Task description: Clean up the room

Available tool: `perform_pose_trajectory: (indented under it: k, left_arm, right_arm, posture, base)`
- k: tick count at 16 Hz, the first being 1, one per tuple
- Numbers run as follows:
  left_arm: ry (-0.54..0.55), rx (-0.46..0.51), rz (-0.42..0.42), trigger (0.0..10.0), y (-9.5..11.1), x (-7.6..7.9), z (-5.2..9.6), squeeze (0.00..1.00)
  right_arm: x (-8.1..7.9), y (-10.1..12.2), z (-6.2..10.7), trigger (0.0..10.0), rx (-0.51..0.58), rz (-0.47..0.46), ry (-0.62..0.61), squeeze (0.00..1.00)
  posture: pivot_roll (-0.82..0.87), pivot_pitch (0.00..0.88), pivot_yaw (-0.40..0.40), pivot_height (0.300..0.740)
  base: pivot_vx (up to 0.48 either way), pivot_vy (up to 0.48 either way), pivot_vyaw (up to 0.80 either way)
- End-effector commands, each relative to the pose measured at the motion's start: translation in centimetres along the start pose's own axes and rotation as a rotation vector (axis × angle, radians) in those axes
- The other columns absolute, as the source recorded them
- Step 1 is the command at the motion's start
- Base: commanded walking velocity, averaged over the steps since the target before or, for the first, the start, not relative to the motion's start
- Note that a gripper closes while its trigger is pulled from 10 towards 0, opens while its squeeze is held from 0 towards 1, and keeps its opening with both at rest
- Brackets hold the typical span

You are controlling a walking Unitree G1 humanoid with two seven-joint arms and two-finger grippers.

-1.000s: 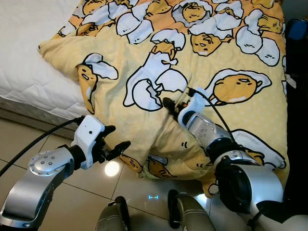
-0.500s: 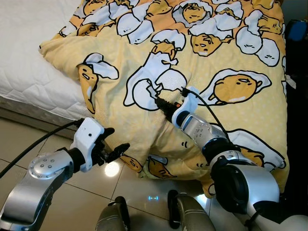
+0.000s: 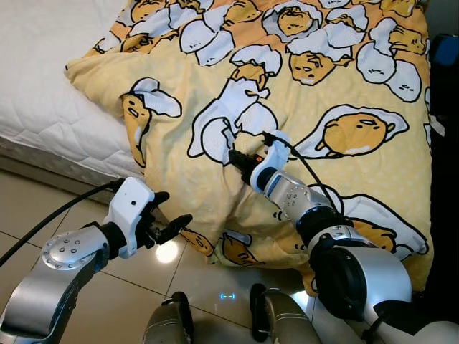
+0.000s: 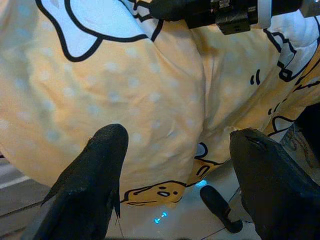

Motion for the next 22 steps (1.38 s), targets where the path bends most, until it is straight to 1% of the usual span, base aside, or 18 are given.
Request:
perform_pose_trajectory:
  k: [1, 7, 10, 13, 14, 15, 16, 17, 18, 19, 20, 21, 22]
  left_arm:
    - [0.003, -0.011, 0.002, 10.0, -0.3, 0.2, 0.3, 0.00]
    - [0.020, -0.008, -0.005, 10.0, -0.3, -0.2, 0.2, 0.00]
    - [0.038, 0.001, 0.008, 10.0, -0.5, -0.3, 0.3, 0.00]
    - [0.078, 0.045, 0.059, 10.0, 0.1, -1.1, 0.4, 0.00]
    - [0.096, 0.078, 0.080, 10.0, 0.7, -1.6, 0.1, 0.00]
    - [0.106, 0.099, 0.083, 10.0, 1.2, -1.9, -0.3, 0.00]
    - [0.105, 0.101, 0.076, 10.0, 1.4, -2.0, -0.7, 0.00]
    - [0.092, 0.096, 0.061, 10.0, 1.3, -2.1, -1.7, 0.45]
    - [0.044, 0.061, 0.030, 10.0, 0.8, -1.6, -2.8, 1.00]
    - [0.021, 0.042, 0.004, 10.0, 0.5, -1.3, -3.3, 1.00]
    - [0.027, 0.011, -0.043, 10.0, 0.2, -1.4, -4.2, 1.00]
    - [0.104, 0.007, -0.025, 10.0, 0.1, -2.6, -5.4, 1.00]
    - [0.190, 0.053, 0.049, 10.0, 0.5, -3.9, -6.3, 1.00]
  right_arm:
    - [0.3, -1.4, 0.1, 0.0, -0.043, -0.010, -0.011, 0.00]
    - [0.5, -1.4, 0.2, 0.0, -0.037, -0.003, -0.016, 0.00]
    - [0.4, -1.3, 0.2, 0.0, -0.030, 0.020, -0.001, 0.00]
    - [-0.9, -1.6, 0.0, 0.0, -0.021, 0.094, 0.072, 0.00]
    - [-2.0, -1.7, -0.1, 0.0, -0.005, 0.120, 0.137, 0.00]
    - [-2.9, -1.6, -0.2, 0.0, 0.014, 0.106, 0.188, 0.00]
    - [-3.4, -1.5, -0.2, 0.0, 0.026, 0.081, 0.215, 0.00]
    - [-3.9, -1.5, -0.2, 0.0, 0.041, 0.050, 0.245, 0.00]
    - [-4.0, -1.5, -0.2, 0.0, 0.051, 0.021, 0.251, 0.00]
    - [-4.1, -1.4, -0.2, 0.0, 0.056, 0.004, 0.254, 0.00]
    - [-4.1, -1.2, -0.1, 0.0, 0.064, -0.010, 0.263, 0.00]
    - [-4.5, -1.1, -0.1, 0.0, 0.060, 0.024, 0.298, 0.00]
    - [-4.9, -1.3, 0.0, 0.0, 0.047, 0.080, 0.328, 0.00]
  posture:
    - [-0.03, 0.283, -0.019, 0.740]
    - [-0.03, 0.277, -0.016, 0.740]
    - [-0.04, 0.239, -0.015, 0.740]
    - [-0.05, 0.196, 0.006, 0.740]
    - [-0.05, 0.186, 0.010, 0.740]
    - [-0.05, 0.170, 0.013, 0.740]
    - [-0.05, 0.168, 0.017, 0.740]
    - [-0.06, 0.161, 0.022, 0.740]
    - [-0.07, 0.157, 0.020, 0.740]
    - [-0.07, 0.152, 0.017, 0.740]
    - [-0.08, 0.149, 0.013, 0.740]
    - [-0.09, 0.147, 0.013, 0.740]
    - [-0.10, 0.147, 0.014, 0.740]
  base:
    - [0.000, 0.000, 0.00]
    - [0.000, 0.000, 0.00]
    - [0.000, 0.000, 0.00]
    - [0.000, 0.000, 0.00]
    - [0.000, 0.000, 0.00]
    - [0.000, 0.000, 0.00]
    - [0.000, 0.000, 0.00]
    - [0.000, 0.000, 0.00]
    - [0.000, 0.000, 0.00]
    - [0.000, 0.000, 0.00]
    - [0.000, 0.000, 0.00]
    - [0.000, 0.000, 0.00]
    - [0.000, 0.000, 0.00]
Point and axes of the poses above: a point about 5 cm out from each wrist's last joint towards the gripper, its own z axis pointing back from the gripper into the wrist, its own y axis along the axis of the wrist's last joint, x = y × z, the point moved 3 cm from there along -z, pointing out of the wrist towards the gripper, and after that the axes turned 11 degrees about z, right-handed, at the moved point
